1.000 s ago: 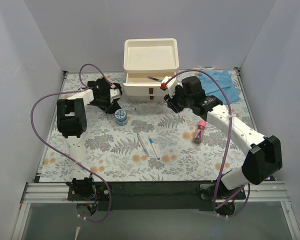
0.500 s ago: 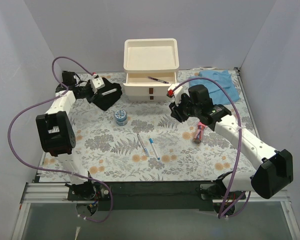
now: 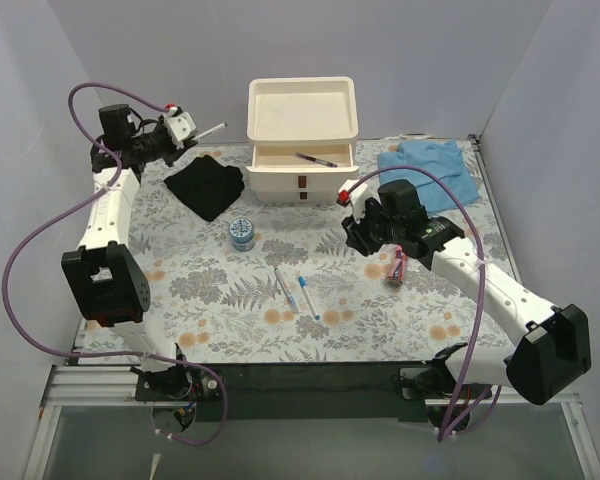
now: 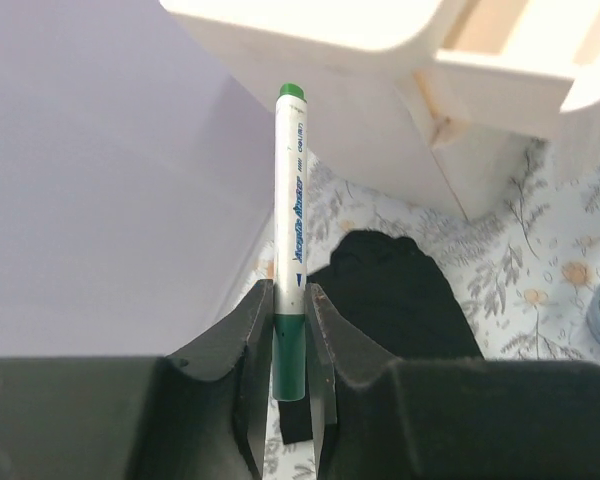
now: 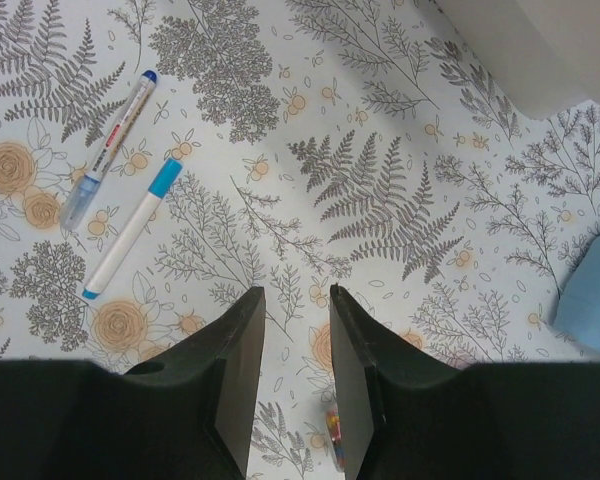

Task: Sort the stationery into containers
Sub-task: Place the pen in the drawer.

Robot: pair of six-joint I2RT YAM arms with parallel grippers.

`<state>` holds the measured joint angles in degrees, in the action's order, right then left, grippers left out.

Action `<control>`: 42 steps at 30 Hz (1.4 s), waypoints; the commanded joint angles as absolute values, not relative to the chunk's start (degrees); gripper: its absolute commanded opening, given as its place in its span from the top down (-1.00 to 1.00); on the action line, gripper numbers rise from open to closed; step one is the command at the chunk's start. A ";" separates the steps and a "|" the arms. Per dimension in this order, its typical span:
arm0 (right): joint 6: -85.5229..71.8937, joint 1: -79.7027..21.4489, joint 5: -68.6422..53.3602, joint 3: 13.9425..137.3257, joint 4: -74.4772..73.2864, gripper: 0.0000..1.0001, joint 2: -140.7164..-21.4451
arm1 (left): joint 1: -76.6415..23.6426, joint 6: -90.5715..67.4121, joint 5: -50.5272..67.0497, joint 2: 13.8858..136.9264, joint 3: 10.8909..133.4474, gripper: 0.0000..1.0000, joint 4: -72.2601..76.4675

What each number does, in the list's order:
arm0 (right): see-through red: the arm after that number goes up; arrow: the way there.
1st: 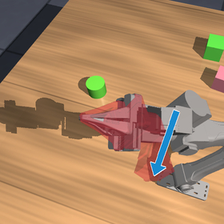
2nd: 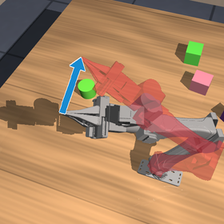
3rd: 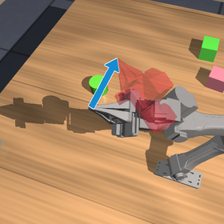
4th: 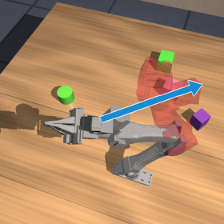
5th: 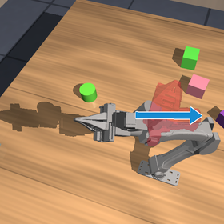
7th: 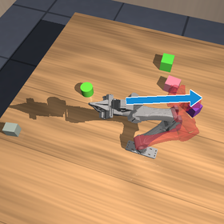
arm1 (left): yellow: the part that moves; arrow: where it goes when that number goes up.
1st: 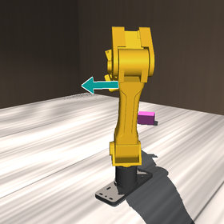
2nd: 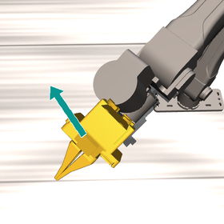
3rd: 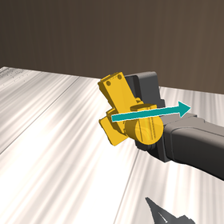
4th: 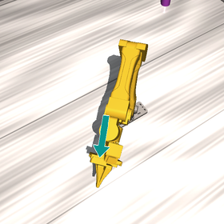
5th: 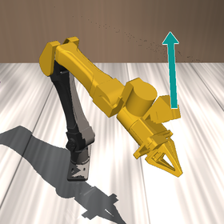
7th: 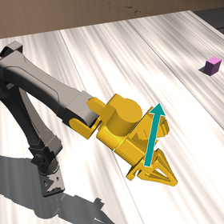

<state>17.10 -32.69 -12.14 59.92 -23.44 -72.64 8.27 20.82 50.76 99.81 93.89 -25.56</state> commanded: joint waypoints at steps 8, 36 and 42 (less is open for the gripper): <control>17.14 -32.61 -12.22 57.75 -21.36 0.19 -69.52 | -1.74 8.70 57.92 96.76 99.67 1.00 -15.21; 17.75 -32.43 -10.02 54.14 -19.16 0.16 -67.15 | -12.22 -1.84 58.01 106.18 97.91 0.38 -8.71; 17.14 -32.43 -12.81 53.79 -19.16 0.14 -67.85 | -11.87 -6.40 50.92 101.70 94.14 0.07 -0.28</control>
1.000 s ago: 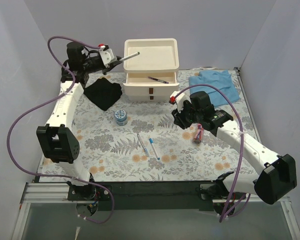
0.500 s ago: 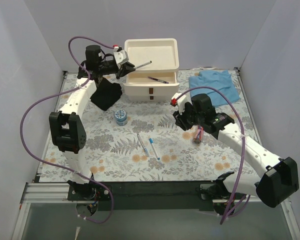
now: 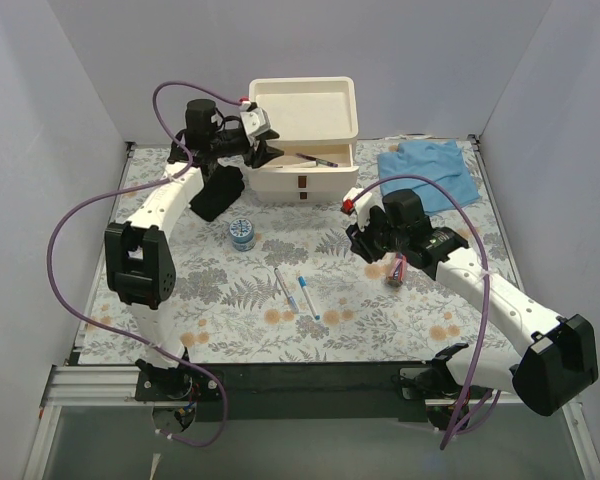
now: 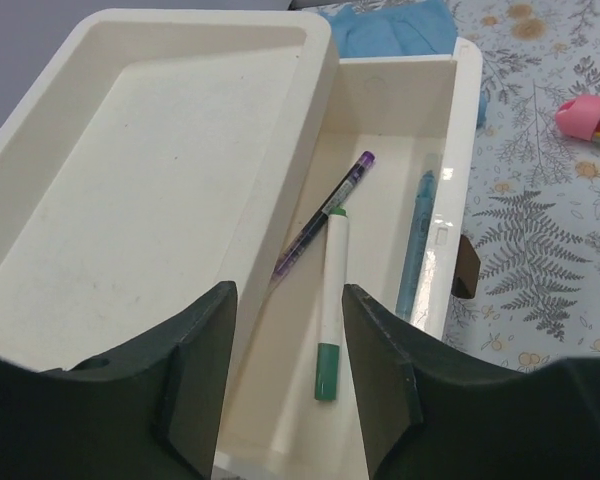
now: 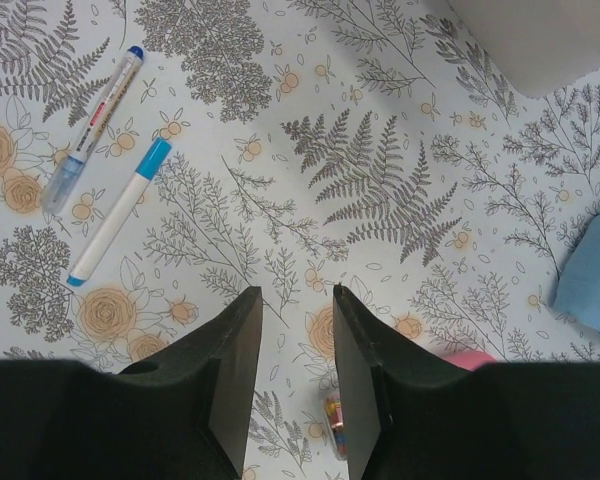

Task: Sort the stationery into containers
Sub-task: Place the pen in the drawer, then pick up the pen from the center of the board.

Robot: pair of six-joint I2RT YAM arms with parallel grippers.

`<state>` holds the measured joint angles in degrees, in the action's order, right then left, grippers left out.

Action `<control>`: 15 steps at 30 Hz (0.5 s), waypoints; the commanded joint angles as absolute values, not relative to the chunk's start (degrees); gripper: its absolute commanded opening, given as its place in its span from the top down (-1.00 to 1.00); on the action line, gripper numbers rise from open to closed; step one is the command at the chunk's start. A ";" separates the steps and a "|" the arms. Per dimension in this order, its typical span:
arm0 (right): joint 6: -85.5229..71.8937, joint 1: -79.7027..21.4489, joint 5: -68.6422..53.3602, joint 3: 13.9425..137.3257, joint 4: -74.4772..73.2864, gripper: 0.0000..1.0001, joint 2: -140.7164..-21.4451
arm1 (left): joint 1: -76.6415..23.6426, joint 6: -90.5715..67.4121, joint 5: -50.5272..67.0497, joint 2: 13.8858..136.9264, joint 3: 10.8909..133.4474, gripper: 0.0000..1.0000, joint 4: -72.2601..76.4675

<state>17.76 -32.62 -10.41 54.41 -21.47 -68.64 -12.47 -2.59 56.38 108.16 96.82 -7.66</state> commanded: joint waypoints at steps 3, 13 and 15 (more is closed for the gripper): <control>16.36 -34.35 -16.79 51.43 -18.38 0.13 -67.76 | -11.60 -13.69 35.16 92.58 81.12 0.00 20.41; -1.65 -53.34 -5.02 43.86 -4.31 -0.31 -73.99 | 3.74 -30.82 -6.31 76.20 68.20 -0.57 12.56; -4.39 -53.70 -2.83 44.99 -5.18 -0.34 -77.25 | 8.76 -34.70 -5.98 75.24 66.72 -0.57 8.02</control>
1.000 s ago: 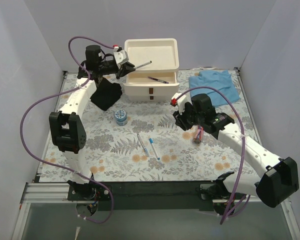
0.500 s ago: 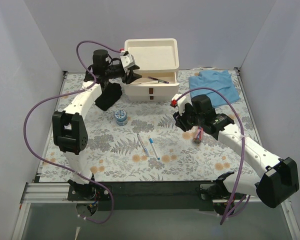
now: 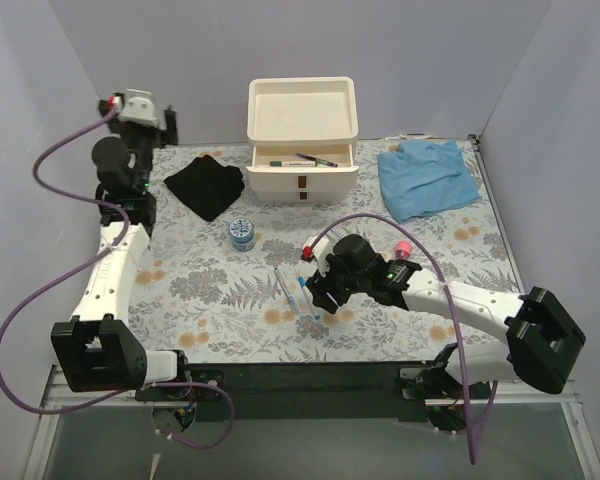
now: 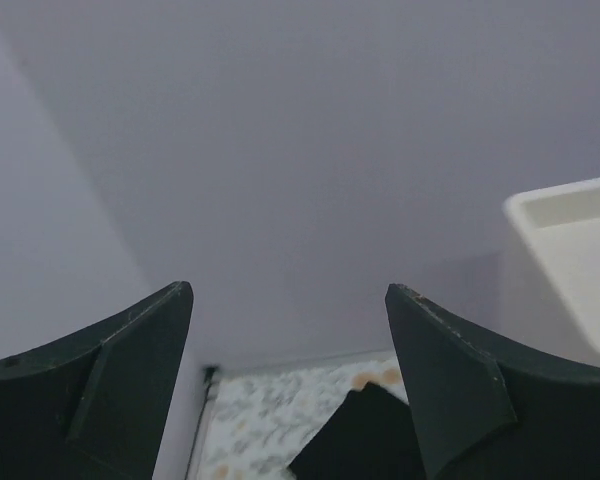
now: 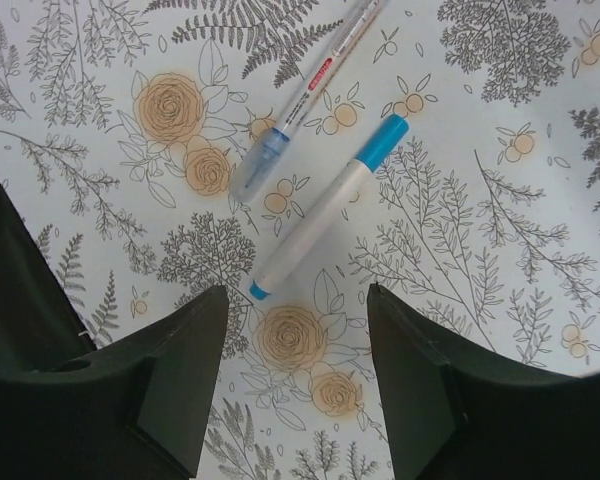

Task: Sort the stationery into containers
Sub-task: Pick up the pen from the center of the board.

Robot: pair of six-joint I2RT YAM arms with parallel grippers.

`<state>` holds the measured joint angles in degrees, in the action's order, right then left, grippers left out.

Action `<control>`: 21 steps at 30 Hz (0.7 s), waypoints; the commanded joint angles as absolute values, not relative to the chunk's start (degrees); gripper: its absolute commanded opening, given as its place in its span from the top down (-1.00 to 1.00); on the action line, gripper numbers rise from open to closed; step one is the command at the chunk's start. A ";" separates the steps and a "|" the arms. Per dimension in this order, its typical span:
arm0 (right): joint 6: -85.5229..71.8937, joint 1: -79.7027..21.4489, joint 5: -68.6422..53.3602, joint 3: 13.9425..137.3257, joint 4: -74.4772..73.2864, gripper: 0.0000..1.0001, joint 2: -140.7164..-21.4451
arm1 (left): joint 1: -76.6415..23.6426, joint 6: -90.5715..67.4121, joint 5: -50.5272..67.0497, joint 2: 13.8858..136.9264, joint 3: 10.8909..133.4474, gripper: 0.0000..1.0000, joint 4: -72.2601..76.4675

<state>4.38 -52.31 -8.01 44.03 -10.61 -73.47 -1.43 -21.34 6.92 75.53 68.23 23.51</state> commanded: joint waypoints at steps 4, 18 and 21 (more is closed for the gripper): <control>-5.89 -53.61 -0.26 48.16 -7.03 -0.38 -81.73 | 10.46 -35.25 -5.45 70.32 58.81 -0.62 10.01; -8.08 -52.65 -2.38 55.28 -11.95 -0.47 -93.42 | 10.46 -34.72 -4.04 67.94 53.70 -0.65 12.65; -10.37 -51.60 -1.85 57.56 -13.88 -0.43 -96.32 | 10.46 -33.14 -4.04 68.29 53.96 -0.65 14.84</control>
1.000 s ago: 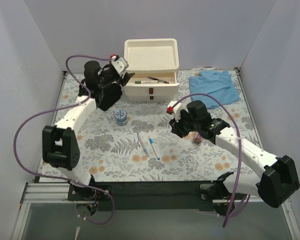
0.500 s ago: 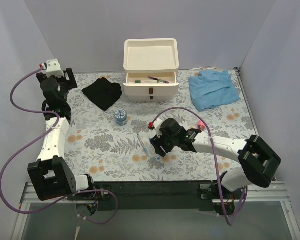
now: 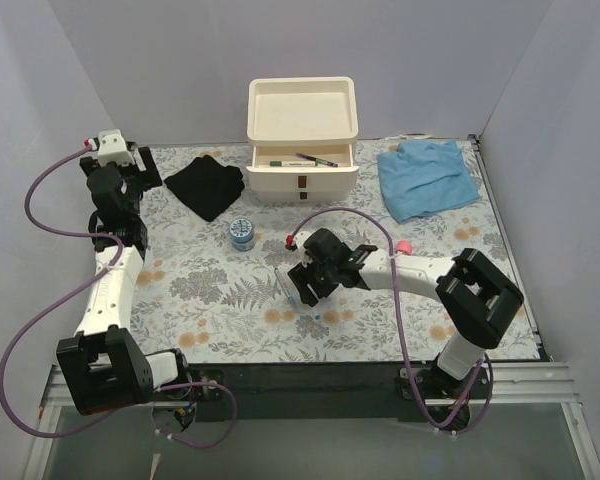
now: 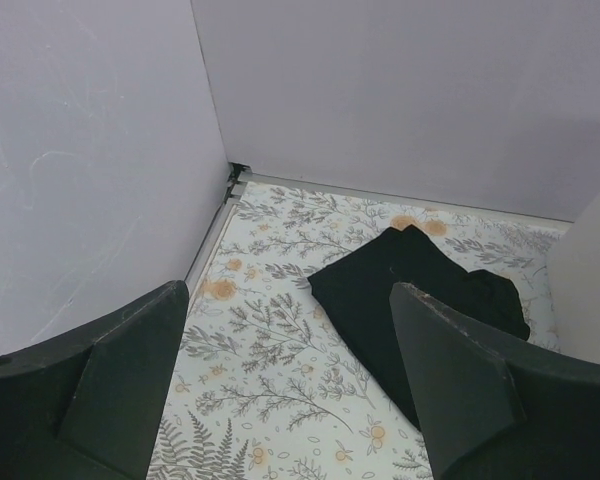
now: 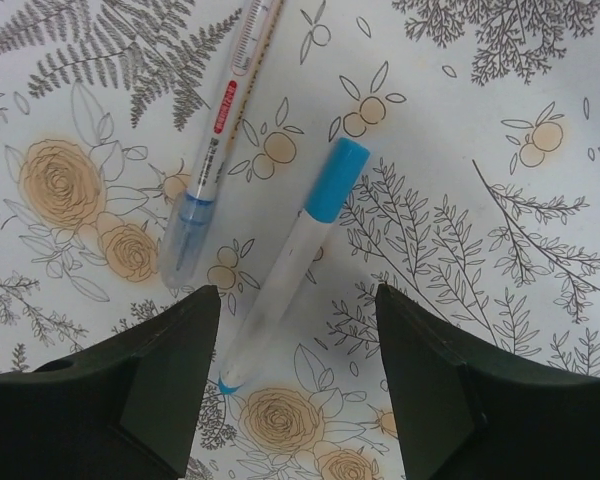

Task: Sort the stationery into containers
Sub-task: Pick up the pen from the center of the board.

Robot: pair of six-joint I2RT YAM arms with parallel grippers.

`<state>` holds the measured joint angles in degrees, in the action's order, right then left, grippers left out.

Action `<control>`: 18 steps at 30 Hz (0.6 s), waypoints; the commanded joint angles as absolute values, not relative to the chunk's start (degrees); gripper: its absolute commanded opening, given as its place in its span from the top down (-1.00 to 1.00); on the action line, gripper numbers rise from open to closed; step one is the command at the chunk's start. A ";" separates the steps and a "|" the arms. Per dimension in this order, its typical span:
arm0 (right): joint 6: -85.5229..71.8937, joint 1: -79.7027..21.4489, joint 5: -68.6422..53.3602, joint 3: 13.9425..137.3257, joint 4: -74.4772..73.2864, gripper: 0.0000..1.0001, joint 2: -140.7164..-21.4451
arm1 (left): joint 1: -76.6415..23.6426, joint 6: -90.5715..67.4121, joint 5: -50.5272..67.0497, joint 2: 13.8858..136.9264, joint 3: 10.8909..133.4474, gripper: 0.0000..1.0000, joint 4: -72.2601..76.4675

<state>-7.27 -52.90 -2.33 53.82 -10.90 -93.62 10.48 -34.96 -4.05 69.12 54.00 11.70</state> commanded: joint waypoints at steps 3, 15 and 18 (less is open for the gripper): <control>-10.55 -51.42 -2.20 60.90 -16.69 -0.40 -100.18 | 10.46 -31.91 -4.22 68.38 53.70 -0.65 16.52; -8.45 -52.47 3.34 63.73 -22.06 0.13 -106.17 | 10.72 -31.38 -4.57 65.74 51.24 -0.65 18.63; -6.95 -54.58 4.74 61.61 -21.88 0.19 -106.44 | 10.90 -30.33 -4.31 65.65 51.07 -0.65 19.86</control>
<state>-8.58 -51.99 2.52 64.31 -17.78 -103.77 10.57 -31.94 -4.05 68.05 51.35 17.17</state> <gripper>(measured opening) 0.421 0.827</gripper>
